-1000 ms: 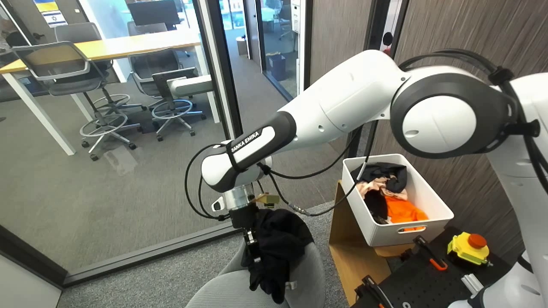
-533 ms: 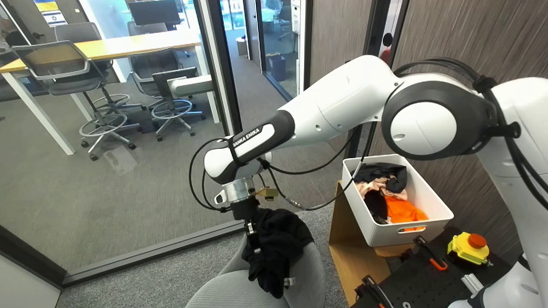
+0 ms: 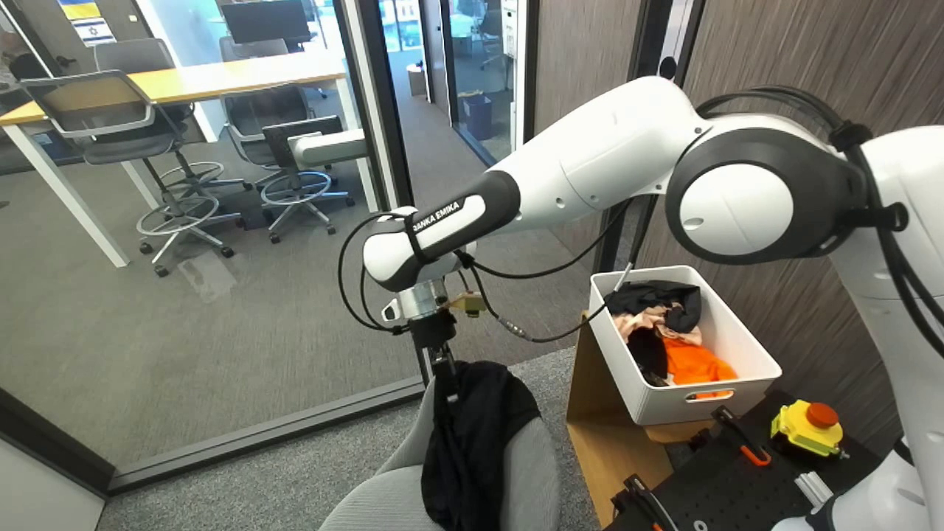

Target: Hang the black shirt in the white basket on the back of the chair

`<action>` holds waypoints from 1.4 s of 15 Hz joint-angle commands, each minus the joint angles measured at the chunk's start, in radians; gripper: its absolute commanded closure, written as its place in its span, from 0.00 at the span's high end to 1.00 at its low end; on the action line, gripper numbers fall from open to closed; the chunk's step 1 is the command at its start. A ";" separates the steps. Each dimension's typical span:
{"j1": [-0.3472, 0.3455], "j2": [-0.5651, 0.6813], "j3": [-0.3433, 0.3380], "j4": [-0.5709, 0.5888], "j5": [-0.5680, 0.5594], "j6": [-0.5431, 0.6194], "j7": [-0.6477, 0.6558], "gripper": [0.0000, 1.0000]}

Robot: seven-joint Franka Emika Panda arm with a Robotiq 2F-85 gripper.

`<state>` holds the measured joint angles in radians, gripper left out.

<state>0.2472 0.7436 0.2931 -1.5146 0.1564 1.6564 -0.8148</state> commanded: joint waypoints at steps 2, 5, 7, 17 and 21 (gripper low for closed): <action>-0.042 -0.176 -0.034 -0.132 -0.064 -0.020 0.077 1.00; -0.077 -0.328 -0.061 -0.258 -0.080 0.013 0.141 1.00; -0.094 -0.433 -0.078 -0.344 -0.079 0.050 0.198 1.00; -0.147 -0.985 -0.163 -0.741 0.067 0.088 0.461 1.00; -0.149 -1.212 -0.203 -0.873 0.059 0.073 0.602 1.00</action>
<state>0.1007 -0.2727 0.1133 -2.2591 0.1983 1.7172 -0.3082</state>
